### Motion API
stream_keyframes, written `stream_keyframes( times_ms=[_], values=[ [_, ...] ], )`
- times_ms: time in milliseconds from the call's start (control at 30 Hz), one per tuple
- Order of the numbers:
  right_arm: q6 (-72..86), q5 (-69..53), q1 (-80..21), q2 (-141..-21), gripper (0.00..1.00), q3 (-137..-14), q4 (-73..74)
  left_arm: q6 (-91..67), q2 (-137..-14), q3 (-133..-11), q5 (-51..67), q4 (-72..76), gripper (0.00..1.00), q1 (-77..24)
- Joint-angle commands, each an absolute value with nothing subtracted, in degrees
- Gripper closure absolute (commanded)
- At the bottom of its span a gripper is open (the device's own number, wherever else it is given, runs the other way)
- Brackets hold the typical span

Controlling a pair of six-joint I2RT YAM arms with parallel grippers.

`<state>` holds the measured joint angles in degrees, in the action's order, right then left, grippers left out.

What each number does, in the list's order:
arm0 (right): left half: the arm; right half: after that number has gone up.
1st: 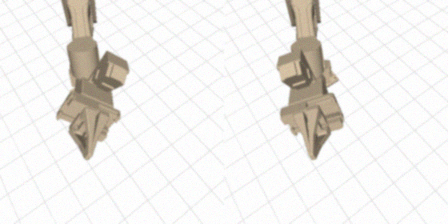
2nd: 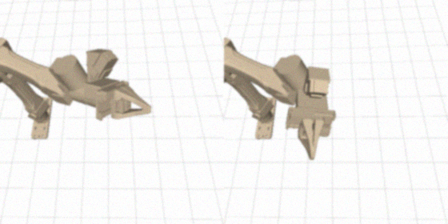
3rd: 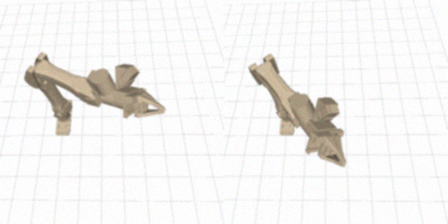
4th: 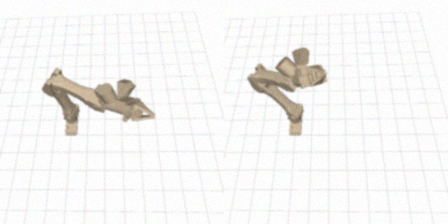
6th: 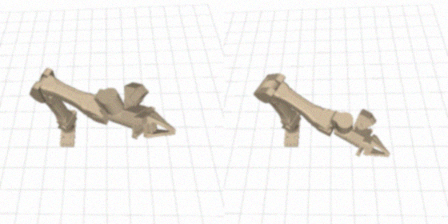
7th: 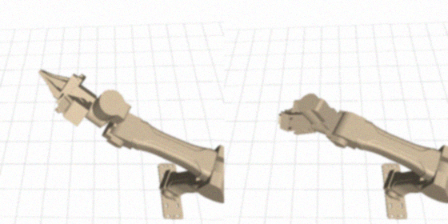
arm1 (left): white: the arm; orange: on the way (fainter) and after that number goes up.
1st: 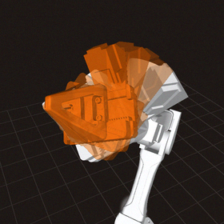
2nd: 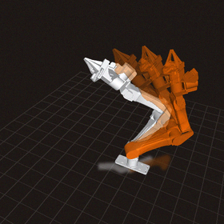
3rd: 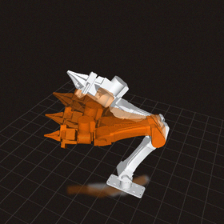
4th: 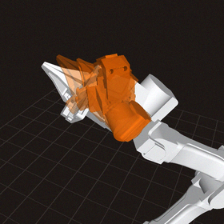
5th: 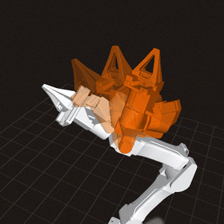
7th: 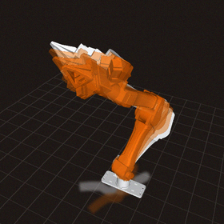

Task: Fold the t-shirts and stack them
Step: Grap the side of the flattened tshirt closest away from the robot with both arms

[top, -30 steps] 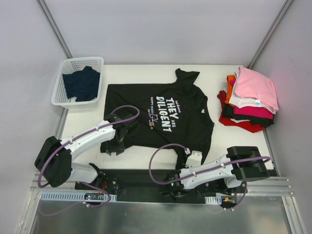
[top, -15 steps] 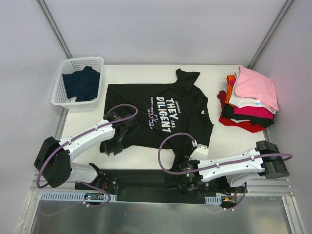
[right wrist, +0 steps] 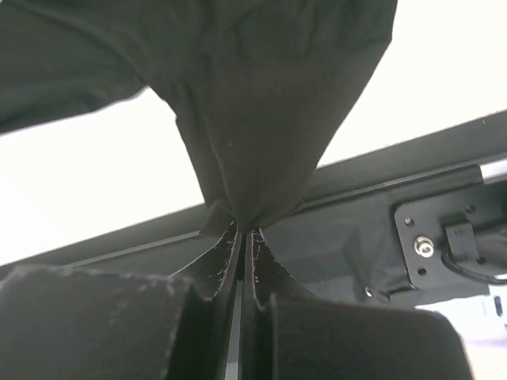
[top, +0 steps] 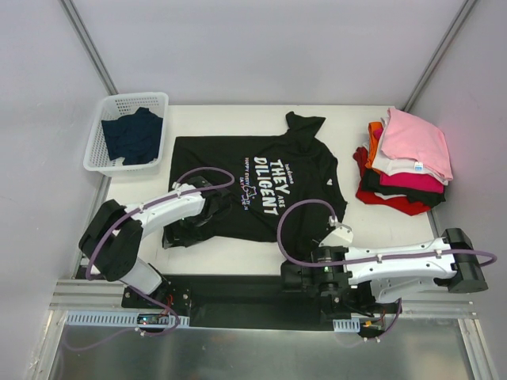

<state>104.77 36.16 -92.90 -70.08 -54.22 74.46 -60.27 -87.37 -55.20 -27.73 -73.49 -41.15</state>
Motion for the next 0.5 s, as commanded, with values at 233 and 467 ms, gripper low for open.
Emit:
stream_keyframes(
  times_ms=[233,467],
  values=[
    [96.35,41.92,-86.76,-60.66,0.99,-50.72,92.21,-52.22,-76.46,-49.22,-23.56,-61.18,0.25,-28.14],
    [80.63,44.47,-75.34,-59.86,0.99,-52.81,87.63,-49.13,-84.72,-49.92,-21.53,-56.34,0.25,-23.2]
  ],
)
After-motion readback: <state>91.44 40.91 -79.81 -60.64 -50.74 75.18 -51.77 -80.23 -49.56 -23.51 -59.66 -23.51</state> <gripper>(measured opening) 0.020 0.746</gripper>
